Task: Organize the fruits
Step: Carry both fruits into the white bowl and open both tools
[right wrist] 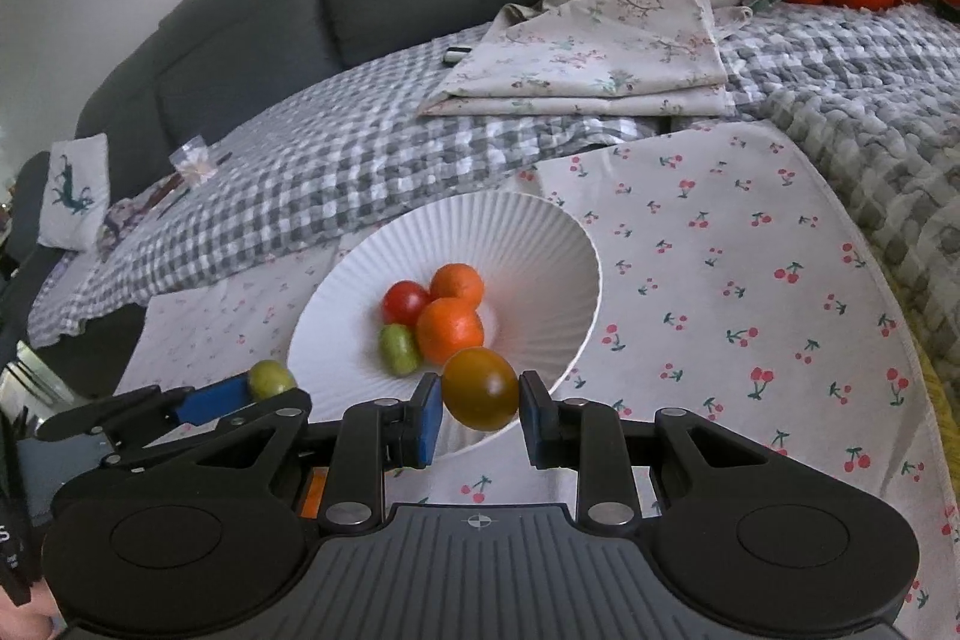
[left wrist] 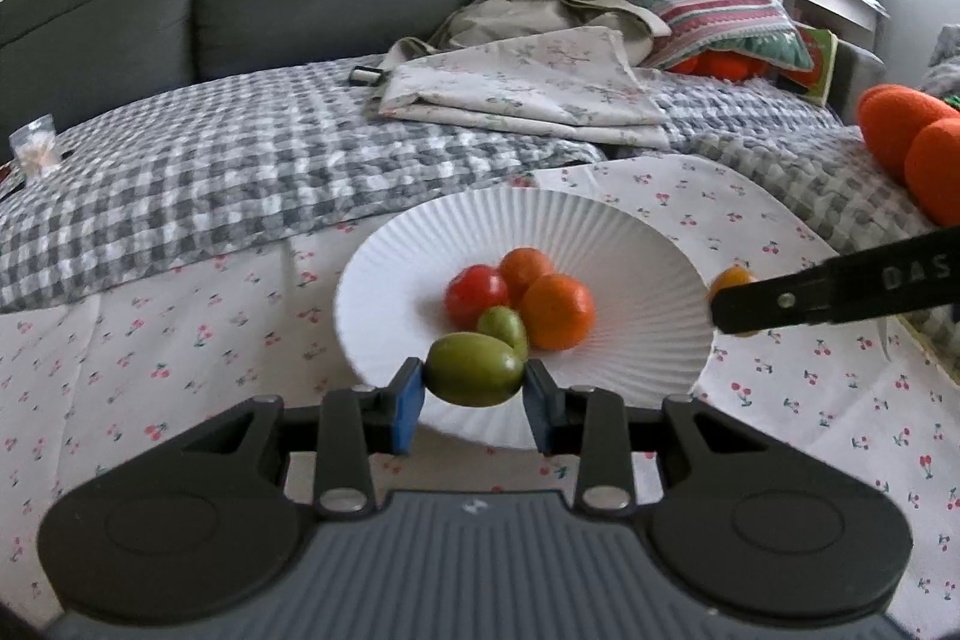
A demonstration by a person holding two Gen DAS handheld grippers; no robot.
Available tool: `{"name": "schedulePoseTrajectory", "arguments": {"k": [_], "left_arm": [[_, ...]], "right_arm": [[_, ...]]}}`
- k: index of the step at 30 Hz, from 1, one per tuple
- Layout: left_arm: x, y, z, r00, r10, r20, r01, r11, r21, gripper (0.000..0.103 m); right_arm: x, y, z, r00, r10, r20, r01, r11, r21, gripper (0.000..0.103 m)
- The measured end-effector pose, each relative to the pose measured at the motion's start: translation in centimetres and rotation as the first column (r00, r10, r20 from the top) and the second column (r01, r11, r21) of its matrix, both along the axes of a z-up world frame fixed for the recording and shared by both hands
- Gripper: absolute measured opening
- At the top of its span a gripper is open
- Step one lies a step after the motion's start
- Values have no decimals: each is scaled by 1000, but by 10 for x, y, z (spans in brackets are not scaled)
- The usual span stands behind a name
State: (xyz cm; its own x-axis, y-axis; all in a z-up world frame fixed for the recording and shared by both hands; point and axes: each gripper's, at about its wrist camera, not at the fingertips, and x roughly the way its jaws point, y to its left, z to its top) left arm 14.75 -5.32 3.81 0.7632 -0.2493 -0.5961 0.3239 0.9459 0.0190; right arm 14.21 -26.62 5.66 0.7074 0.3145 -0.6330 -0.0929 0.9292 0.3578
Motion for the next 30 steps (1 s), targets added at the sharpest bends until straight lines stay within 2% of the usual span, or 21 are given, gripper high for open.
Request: {"name": "schedulePoseTrajectory", "arguments": {"k": [19,21,23,26,28,30], "left_arm": [[16,-13,-20,998,-54,-13,54,998,27,35],[16,-12,-19,998,-57,-15,58,998,19,42],[15,-10,-17,999,-54,-4,54,998,9,60],[14,-5,-13,999,-40,7,40,999,-9,62],[14,-1,-11,1000,-30,-1,30,999,-26,62],[13,5,-9,1000,-19,-4,19,999,-37,62]], "right_arm": [[20,25,-23,999,31,18,-29,994,-107,29],[21,25,-23,999,31,18,-29,994,-110,29],[21,25,-23,999,29,17,-27,994,-110,29],[20,24,-23,999,27,20,-25,995,-98,36],[19,23,-20,1000,20,25,-17,995,-93,44],[17,21,-18,999,9,32,-6,996,-94,46]]}}
